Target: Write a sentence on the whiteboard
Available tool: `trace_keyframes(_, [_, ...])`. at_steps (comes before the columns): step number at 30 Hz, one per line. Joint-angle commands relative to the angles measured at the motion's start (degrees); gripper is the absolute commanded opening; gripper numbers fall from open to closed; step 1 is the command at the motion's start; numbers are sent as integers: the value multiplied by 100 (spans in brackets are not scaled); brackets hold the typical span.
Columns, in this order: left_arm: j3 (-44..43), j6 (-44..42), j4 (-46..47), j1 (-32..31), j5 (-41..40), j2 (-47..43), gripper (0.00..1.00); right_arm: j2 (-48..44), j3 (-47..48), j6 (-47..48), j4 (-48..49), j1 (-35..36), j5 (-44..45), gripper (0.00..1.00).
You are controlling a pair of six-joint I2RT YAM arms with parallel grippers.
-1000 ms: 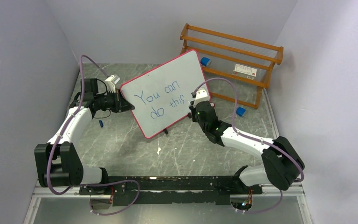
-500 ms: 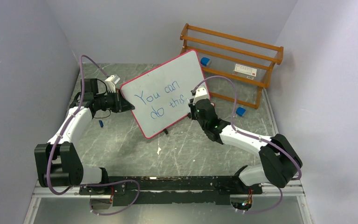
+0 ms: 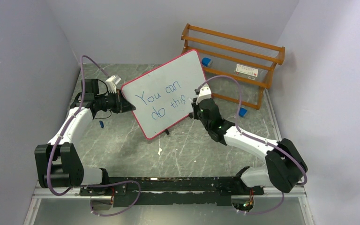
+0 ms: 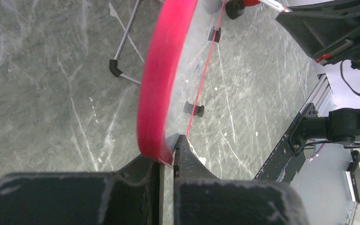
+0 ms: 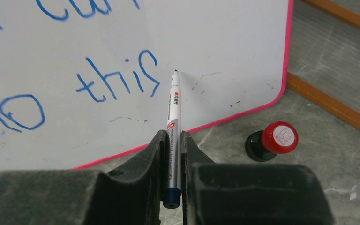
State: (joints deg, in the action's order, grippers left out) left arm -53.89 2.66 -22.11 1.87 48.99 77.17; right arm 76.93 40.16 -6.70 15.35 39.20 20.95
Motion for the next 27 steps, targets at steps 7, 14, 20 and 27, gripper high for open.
trace_keyframes(7, [54,-409,-90,-29,-1285,51,15,-1233,-95,-288,-559,-30,80,0])
trace_keyframes(14, [-112,-82,-213,-29,-1297,-263,37,-1950,-40,-364,-1052,-28,11,0])
trace_keyframes(20, [-314,222,-357,-33,-1255,-711,52,-2511,15,-428,-1401,-35,-146,0])
trace_keyframes(27, [-944,522,-1027,-29,-2025,-1368,66,-3228,-2,-542,-1728,-20,-282,0])
